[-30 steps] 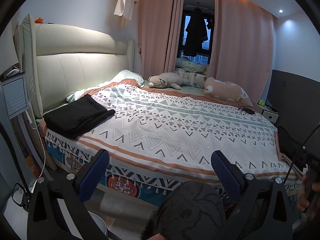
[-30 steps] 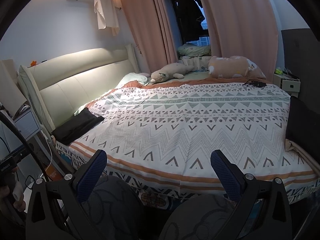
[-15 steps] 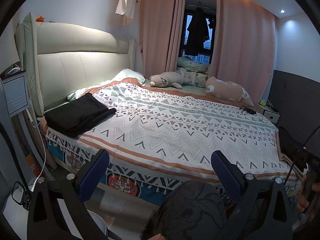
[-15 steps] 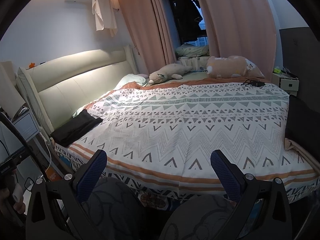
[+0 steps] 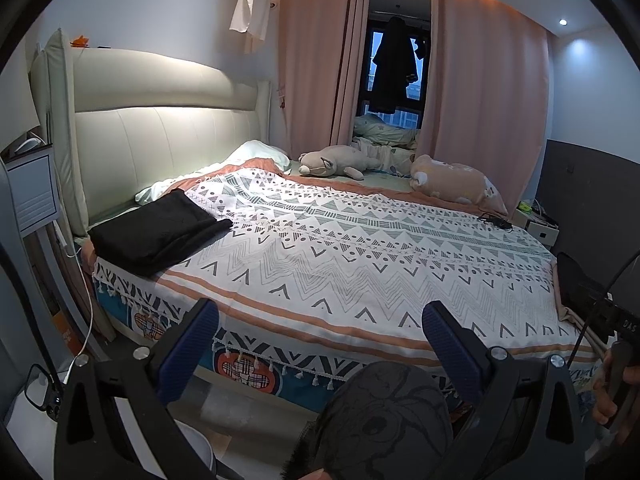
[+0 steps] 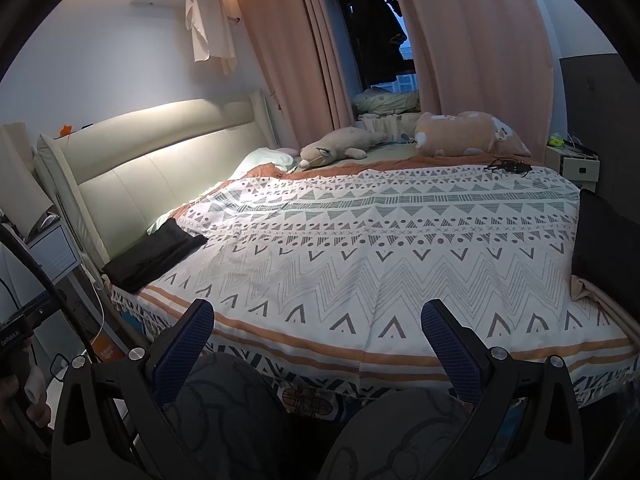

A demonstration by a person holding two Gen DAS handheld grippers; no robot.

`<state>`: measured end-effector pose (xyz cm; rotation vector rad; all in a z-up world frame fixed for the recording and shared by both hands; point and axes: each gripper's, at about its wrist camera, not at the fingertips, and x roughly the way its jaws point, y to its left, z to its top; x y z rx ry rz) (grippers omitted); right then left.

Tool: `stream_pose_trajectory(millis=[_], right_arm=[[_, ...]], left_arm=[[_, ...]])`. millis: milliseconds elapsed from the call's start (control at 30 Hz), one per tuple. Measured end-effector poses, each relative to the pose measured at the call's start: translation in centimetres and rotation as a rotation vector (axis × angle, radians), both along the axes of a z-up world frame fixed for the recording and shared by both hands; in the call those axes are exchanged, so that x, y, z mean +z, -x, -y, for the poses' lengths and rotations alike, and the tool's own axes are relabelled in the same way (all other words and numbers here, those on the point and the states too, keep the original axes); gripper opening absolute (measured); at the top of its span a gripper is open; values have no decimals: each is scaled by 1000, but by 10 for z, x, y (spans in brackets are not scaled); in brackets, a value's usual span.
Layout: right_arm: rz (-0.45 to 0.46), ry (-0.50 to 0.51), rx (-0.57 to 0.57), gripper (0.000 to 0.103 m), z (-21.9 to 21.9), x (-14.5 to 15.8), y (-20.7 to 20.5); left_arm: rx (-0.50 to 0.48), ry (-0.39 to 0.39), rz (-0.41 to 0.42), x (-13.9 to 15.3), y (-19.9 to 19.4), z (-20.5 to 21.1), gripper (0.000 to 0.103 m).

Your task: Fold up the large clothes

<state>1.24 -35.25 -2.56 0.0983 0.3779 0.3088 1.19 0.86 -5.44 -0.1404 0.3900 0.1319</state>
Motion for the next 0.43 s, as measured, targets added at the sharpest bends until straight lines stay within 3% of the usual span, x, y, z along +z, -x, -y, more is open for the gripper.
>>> stream_pose_trajectory(millis=[433], right_arm=[[-9,3,-11,103,2,0,2]], left_arm=[[6,13,9,2,6,-1,103]])
